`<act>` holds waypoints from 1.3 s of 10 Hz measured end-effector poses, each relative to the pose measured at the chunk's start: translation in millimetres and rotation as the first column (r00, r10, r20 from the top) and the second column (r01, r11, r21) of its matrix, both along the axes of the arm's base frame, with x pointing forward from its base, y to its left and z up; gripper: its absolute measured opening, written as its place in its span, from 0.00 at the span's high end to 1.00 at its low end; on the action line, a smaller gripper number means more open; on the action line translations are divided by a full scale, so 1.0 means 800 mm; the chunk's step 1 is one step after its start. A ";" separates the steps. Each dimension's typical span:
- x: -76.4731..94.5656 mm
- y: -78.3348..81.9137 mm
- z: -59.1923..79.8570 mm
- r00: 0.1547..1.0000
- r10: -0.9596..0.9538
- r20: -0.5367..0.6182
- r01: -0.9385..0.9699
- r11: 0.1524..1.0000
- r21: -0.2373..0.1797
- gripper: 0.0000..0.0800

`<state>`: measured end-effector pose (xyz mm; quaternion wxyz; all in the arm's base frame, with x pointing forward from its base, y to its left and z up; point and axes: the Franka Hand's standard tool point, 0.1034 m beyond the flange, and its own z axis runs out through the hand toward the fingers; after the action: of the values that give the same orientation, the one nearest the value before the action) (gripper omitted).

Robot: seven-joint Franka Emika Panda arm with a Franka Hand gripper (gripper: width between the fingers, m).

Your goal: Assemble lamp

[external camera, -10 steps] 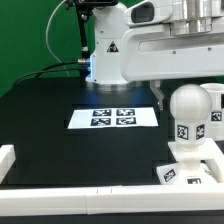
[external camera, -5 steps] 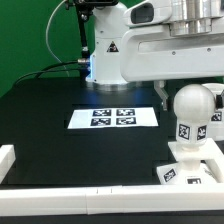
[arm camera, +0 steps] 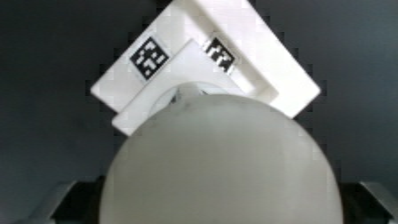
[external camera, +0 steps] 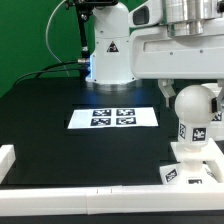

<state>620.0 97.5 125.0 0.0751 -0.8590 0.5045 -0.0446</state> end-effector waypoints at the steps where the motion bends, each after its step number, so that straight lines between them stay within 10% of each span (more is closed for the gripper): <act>1: 0.001 -0.003 0.000 0.997 -0.074 -0.005 0.074 0.997 0.028 0.28; 6: 0.000 -0.001 -0.001 0.998 -0.061 -0.006 0.062 0.998 0.026 0.14; 10: -0.002 -0.001 -0.002 0.910 0.413 -0.022 -0.414 0.909 -0.057 0.13; 13: -0.003 -0.007 -0.007 0.670 0.740 -0.059 -0.739 0.657 -0.151 0.13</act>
Offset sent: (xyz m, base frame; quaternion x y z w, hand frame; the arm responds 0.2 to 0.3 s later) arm 0.0000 0.0000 0.0000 0.0000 0.0000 -0.0650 0.9979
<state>617.5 91.9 119.7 0.0186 -0.9926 0.1064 -0.0547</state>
